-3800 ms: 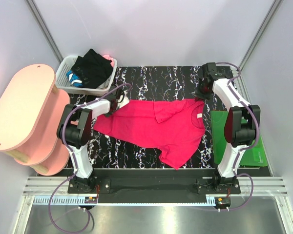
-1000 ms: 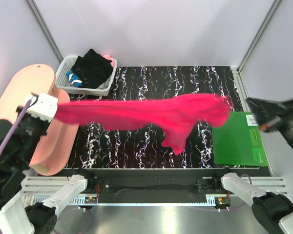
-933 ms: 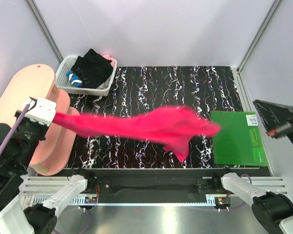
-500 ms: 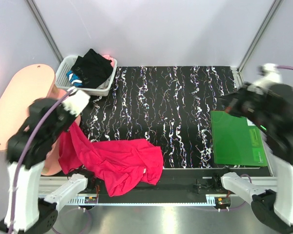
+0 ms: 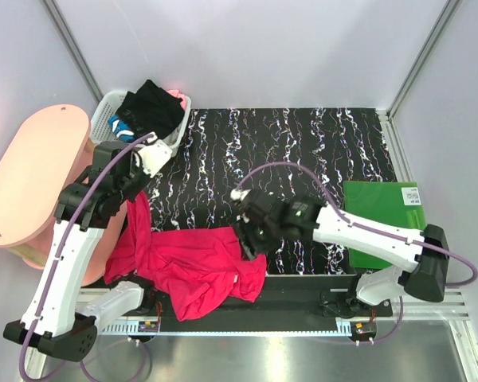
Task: Fold and stack the t-shirts
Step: Flatten out the tshirt
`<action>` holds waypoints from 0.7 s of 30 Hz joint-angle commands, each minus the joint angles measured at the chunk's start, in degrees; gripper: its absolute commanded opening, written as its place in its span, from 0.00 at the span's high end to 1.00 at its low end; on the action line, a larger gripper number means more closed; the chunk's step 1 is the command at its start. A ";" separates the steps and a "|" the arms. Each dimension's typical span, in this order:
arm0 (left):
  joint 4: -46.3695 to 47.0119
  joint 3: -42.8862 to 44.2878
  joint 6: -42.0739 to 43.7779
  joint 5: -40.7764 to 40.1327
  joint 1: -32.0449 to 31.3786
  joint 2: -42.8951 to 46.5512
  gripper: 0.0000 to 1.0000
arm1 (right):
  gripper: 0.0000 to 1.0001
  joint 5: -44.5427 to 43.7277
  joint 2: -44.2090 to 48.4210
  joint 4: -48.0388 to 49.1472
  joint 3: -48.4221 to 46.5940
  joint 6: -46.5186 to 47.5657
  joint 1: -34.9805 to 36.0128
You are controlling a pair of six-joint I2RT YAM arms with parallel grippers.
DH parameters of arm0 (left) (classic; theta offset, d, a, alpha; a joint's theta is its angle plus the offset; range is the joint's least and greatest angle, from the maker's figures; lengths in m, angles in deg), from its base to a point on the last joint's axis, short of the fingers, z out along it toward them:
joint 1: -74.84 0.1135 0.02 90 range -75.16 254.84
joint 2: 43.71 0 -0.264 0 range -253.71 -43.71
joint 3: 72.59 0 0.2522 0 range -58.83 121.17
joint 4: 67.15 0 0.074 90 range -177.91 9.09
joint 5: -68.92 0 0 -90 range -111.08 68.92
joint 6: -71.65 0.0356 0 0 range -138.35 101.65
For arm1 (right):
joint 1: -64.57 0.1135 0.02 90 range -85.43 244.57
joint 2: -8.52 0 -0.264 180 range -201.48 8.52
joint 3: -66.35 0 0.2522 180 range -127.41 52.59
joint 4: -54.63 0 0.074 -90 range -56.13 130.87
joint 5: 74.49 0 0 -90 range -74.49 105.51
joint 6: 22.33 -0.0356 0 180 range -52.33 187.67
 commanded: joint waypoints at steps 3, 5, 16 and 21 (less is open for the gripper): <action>4.64 -0.51 -1.70 -1.86 -0.81 0.79 1.00 | 0.38 -2.58 -4.12 5.57 -1.21 -4.36 9.91; 4.63 -0.95 -1.88 -2.03 -0.98 1.31 1.00 | 0.37 -0.39 -4.82 8.04 0.63 -5.41 10.88; 4.72 -4.11 -1.00 -3.53 -1.16 4.30 1.00 | 0.37 7.00 -11.85 24.21 9.52 -11.83 10.97; 4.90 -4.82 -0.39 -4.32 -1.16 5.00 1.00 | 0.40 7.18 -14.49 26.50 9.34 -12.45 11.06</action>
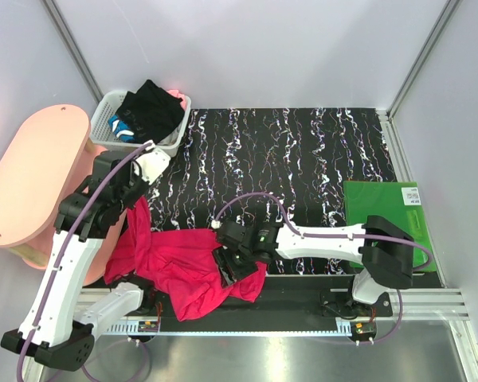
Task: Fold and stack the t-shirts
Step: Flatten out the tshirt
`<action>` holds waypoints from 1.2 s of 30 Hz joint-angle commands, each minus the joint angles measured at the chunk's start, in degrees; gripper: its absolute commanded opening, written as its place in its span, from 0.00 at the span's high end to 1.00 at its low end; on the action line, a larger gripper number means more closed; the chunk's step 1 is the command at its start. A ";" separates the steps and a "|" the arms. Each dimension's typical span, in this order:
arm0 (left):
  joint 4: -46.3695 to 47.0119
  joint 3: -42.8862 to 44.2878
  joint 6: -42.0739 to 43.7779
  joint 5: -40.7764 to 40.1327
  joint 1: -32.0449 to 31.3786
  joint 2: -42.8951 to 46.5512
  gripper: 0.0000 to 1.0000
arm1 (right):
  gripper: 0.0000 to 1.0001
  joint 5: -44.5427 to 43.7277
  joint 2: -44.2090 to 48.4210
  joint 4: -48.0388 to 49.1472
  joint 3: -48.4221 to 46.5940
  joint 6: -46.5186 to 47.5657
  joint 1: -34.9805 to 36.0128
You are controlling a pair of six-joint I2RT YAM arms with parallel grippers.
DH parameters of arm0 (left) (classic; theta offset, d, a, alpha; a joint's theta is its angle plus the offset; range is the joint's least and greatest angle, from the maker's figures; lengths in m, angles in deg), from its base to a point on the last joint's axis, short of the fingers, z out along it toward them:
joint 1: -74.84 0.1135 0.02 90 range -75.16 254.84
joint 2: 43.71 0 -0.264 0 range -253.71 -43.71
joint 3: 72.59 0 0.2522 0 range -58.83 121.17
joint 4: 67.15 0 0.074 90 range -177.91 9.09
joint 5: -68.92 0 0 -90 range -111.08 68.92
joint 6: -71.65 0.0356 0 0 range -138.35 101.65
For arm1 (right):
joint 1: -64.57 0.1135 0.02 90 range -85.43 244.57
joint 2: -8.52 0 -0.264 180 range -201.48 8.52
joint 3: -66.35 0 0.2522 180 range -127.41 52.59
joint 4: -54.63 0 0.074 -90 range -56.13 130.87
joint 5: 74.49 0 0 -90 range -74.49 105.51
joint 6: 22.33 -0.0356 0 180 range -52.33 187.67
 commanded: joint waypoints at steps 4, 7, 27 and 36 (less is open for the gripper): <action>3.33 0.45 0.99 -2.09 -0.26 1.12 1.00 | 0.41 1.98 -3.53 7.47 -0.23 -1.96 0.28; 3.41 0.63 0.90 -2.53 -0.26 0.85 1.00 | 0.41 2.33 -5.03 8.35 -0.32 -1.87 0.20; 3.06 0.19 0.29 -2.09 -0.26 2.00 1.00 | 0.43 1.89 2.44 8.09 6.36 -4.77 0.28; 2.97 0.19 1.17 -2.88 -0.26 2.79 1.00 | 0.45 3.21 -2.74 9.93 3.29 -4.24 0.20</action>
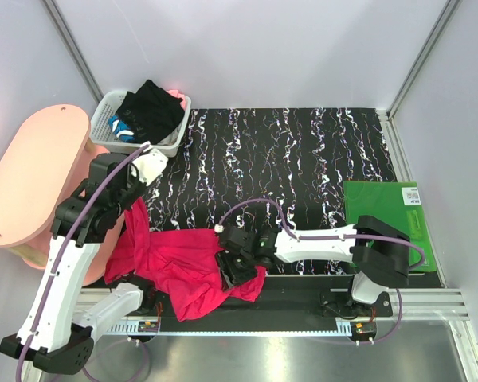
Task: Fold and stack the t-shirts
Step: Flatten out the tshirt
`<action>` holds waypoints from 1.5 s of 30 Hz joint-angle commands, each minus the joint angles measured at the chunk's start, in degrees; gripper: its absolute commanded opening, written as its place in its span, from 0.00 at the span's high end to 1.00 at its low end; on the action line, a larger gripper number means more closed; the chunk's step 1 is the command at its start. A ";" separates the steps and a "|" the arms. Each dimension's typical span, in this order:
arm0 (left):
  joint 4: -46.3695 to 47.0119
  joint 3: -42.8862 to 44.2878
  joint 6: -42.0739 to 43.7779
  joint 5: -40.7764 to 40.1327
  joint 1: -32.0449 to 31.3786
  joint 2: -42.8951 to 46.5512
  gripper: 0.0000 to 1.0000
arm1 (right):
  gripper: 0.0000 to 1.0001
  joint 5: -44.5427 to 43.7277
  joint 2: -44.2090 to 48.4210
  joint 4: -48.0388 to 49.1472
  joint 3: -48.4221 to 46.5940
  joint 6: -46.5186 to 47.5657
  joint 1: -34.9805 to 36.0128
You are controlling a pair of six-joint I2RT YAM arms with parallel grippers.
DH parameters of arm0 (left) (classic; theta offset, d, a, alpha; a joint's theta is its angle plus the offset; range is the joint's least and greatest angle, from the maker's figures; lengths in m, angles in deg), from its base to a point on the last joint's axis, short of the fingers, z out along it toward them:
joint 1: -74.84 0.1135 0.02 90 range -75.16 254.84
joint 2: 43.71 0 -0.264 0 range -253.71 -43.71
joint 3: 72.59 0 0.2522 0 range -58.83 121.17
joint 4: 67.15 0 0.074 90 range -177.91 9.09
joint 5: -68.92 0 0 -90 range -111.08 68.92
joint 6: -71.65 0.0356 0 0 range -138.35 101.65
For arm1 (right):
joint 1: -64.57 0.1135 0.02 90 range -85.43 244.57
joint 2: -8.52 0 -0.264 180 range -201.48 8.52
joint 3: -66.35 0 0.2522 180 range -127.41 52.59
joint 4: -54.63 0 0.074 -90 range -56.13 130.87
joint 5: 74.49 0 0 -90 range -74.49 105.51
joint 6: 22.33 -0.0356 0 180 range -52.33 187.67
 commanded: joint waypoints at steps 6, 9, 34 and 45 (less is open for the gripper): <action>2.97 -0.09 0.80 -1.27 -0.22 1.94 1.00 | 0.45 1.53 -2.40 2.20 -2.33 -0.46 0.20; 2.89 0.08 0.71 -1.26 -0.22 2.02 1.00 | 0.49 1.53 -2.92 2.64 -2.59 -0.46 0.20; 4.64 11.90 0.46 -7.23 -0.22 -0.78 1.00 | 1.00 -14.62 16.30 -24.58 -25.95 9.02 -7.88; -8.68 40.56 -3.07 0.39 -0.22 -3.25 1.00 | 1.00 -28.18 34.42 -48.24 -43.46 6.05 -9.38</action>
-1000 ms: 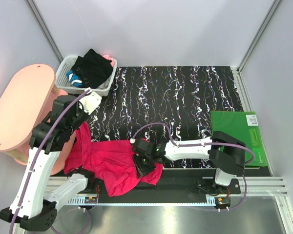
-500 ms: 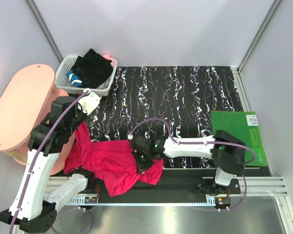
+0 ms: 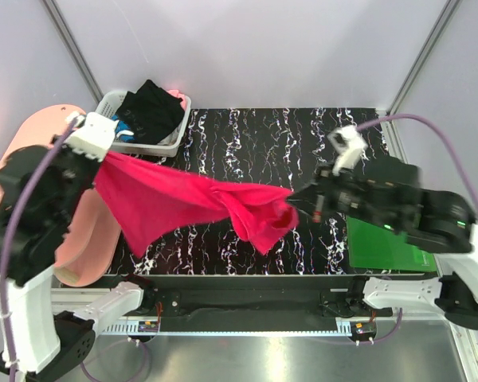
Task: Fold and stack the t-shirts
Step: Flatten out the tshirt
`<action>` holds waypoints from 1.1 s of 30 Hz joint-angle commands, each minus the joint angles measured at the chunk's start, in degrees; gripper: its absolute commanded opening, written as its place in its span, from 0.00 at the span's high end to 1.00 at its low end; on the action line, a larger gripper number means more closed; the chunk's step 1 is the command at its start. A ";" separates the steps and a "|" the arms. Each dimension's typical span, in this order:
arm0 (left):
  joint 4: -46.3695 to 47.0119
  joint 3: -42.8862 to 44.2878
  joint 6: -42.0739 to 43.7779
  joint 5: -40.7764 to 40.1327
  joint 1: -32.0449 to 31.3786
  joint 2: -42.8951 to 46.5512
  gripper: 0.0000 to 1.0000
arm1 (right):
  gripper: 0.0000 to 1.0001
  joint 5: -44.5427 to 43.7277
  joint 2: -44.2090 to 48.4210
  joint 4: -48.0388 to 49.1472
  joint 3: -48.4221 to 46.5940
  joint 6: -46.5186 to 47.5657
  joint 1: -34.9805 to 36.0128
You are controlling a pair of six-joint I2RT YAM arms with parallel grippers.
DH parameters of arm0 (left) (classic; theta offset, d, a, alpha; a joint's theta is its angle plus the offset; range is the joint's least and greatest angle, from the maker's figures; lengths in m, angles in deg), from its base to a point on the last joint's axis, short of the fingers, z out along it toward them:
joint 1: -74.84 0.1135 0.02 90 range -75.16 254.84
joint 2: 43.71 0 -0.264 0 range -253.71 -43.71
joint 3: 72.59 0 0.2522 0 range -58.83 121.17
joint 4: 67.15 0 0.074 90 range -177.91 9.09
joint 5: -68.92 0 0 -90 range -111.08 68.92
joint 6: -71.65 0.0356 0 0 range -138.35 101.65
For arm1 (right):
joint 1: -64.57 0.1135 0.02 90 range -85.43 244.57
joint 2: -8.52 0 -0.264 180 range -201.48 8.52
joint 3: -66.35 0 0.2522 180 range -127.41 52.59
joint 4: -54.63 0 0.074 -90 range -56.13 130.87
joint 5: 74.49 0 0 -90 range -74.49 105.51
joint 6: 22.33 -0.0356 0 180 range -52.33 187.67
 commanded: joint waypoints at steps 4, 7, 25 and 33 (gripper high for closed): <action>-15.00 16.29 -2.20 10.28 -0.22 0.86 1.00 | 1.00 -6.37 7.67 -16.92 -2.81 -5.51 0.23; -18.87 17.19 -0.97 12.13 -0.04 2.96 1.00 | 1.00 -6.02 11.19 -18.95 -3.52 -7.88 0.15; 3.01 -4.81 2.73 3.70 0.31 0.80 1.00 | 1.00 -19.28 -2.93 -24.22 -33.12 1.60 0.15; -1.56 11.64 4.05 0.10 0.31 -3.63 1.00 | 1.00 -13.50 -5.69 -27.48 -39.76 -2.34 0.15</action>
